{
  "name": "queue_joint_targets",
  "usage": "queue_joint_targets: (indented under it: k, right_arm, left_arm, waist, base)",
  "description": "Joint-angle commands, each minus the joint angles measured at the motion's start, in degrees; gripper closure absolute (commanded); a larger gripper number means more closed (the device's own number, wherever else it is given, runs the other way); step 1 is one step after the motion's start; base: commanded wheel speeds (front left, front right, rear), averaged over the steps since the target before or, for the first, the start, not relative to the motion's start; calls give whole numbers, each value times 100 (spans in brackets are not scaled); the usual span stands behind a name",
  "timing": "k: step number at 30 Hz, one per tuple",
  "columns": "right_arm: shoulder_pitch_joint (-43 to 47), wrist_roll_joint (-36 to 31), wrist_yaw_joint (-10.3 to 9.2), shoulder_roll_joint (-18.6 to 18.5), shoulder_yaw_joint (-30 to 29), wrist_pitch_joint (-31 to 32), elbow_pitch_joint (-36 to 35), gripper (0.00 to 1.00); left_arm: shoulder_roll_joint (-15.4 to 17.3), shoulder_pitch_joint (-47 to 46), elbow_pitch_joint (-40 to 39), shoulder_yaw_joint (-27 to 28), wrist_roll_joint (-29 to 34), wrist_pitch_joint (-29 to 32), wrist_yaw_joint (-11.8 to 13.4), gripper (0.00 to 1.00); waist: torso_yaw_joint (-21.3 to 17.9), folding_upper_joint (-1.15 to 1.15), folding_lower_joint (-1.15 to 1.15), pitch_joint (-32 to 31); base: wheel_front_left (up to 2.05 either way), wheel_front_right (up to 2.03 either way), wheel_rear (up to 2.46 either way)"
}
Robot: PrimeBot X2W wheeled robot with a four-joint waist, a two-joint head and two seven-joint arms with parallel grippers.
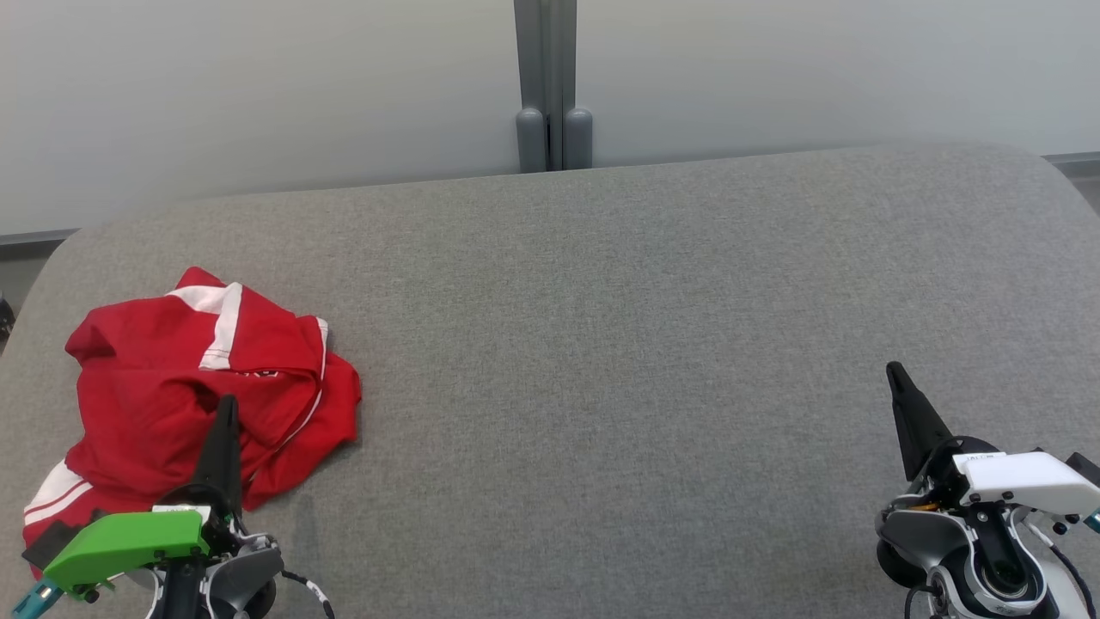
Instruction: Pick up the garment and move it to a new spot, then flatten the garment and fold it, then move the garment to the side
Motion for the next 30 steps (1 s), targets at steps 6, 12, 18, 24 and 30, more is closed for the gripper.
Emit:
queue_joint_targets:
  k: [6,12,18,24,30]
  right_arm:
    - [-29,42,2,-5,1,11,9,100]
    - [7,-2,0,3,0,0,15,0]
    - [154,-52,-2,47,26,-81,134,0]
    - [185,-300,-1,42,37,-253,111,0]
    - [145,-804,-1,37,-22,-414,61,0]
  left_arm:
    - [19,-65,2,6,29,12,-26,100]
    - [-2,6,14,-1,-1,0,1,0]
    - [-41,150,140,-35,14,-85,8,0]
    - [-36,230,58,-24,104,-256,6,0]
    - [-31,274,0,20,327,-417,5,0]
  waist:
    - [0,0,0,0]
    - [0,0,0,0]
    - [-4,0,0,-9]
    - [-13,0,0,-35]
    - [-18,0,0,-56]
  base:
    - [0,0,0]
    - [0,0,0]
    - [0,0,0]
    - [0,0,0]
    - [0,0,0]
